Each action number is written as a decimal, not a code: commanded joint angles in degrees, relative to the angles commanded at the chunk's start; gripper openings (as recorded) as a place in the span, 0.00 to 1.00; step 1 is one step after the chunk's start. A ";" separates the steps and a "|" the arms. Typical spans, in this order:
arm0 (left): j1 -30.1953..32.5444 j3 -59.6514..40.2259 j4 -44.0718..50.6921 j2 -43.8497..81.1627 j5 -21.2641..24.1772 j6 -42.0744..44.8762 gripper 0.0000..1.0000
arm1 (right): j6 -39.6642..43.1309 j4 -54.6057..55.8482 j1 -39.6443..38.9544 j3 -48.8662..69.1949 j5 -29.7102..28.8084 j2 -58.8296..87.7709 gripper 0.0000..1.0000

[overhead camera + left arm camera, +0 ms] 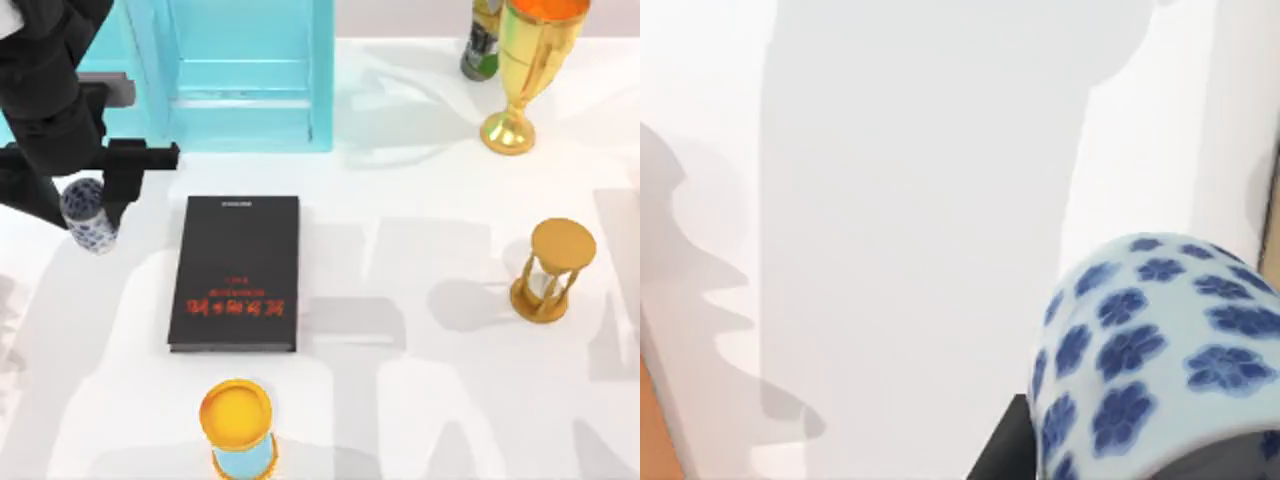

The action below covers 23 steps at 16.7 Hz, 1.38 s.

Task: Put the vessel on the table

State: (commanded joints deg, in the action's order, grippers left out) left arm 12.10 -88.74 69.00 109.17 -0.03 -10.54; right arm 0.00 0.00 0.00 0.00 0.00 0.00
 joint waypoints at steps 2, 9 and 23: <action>-0.13 3.76 -4.47 0.67 0.05 0.06 0.00 | 0.00 0.00 0.00 0.00 0.00 0.00 1.00; -0.23 6.89 -7.70 1.29 0.08 0.12 0.08 | 0.00 0.00 0.00 0.00 0.00 0.00 1.00; -0.23 6.89 -7.70 1.29 0.08 0.12 1.00 | 0.00 0.00 0.00 0.00 0.00 0.00 1.00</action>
State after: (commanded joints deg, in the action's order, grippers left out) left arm 11.87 -81.85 61.30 110.46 0.05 -10.42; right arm 0.00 0.00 0.00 0.00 0.00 0.00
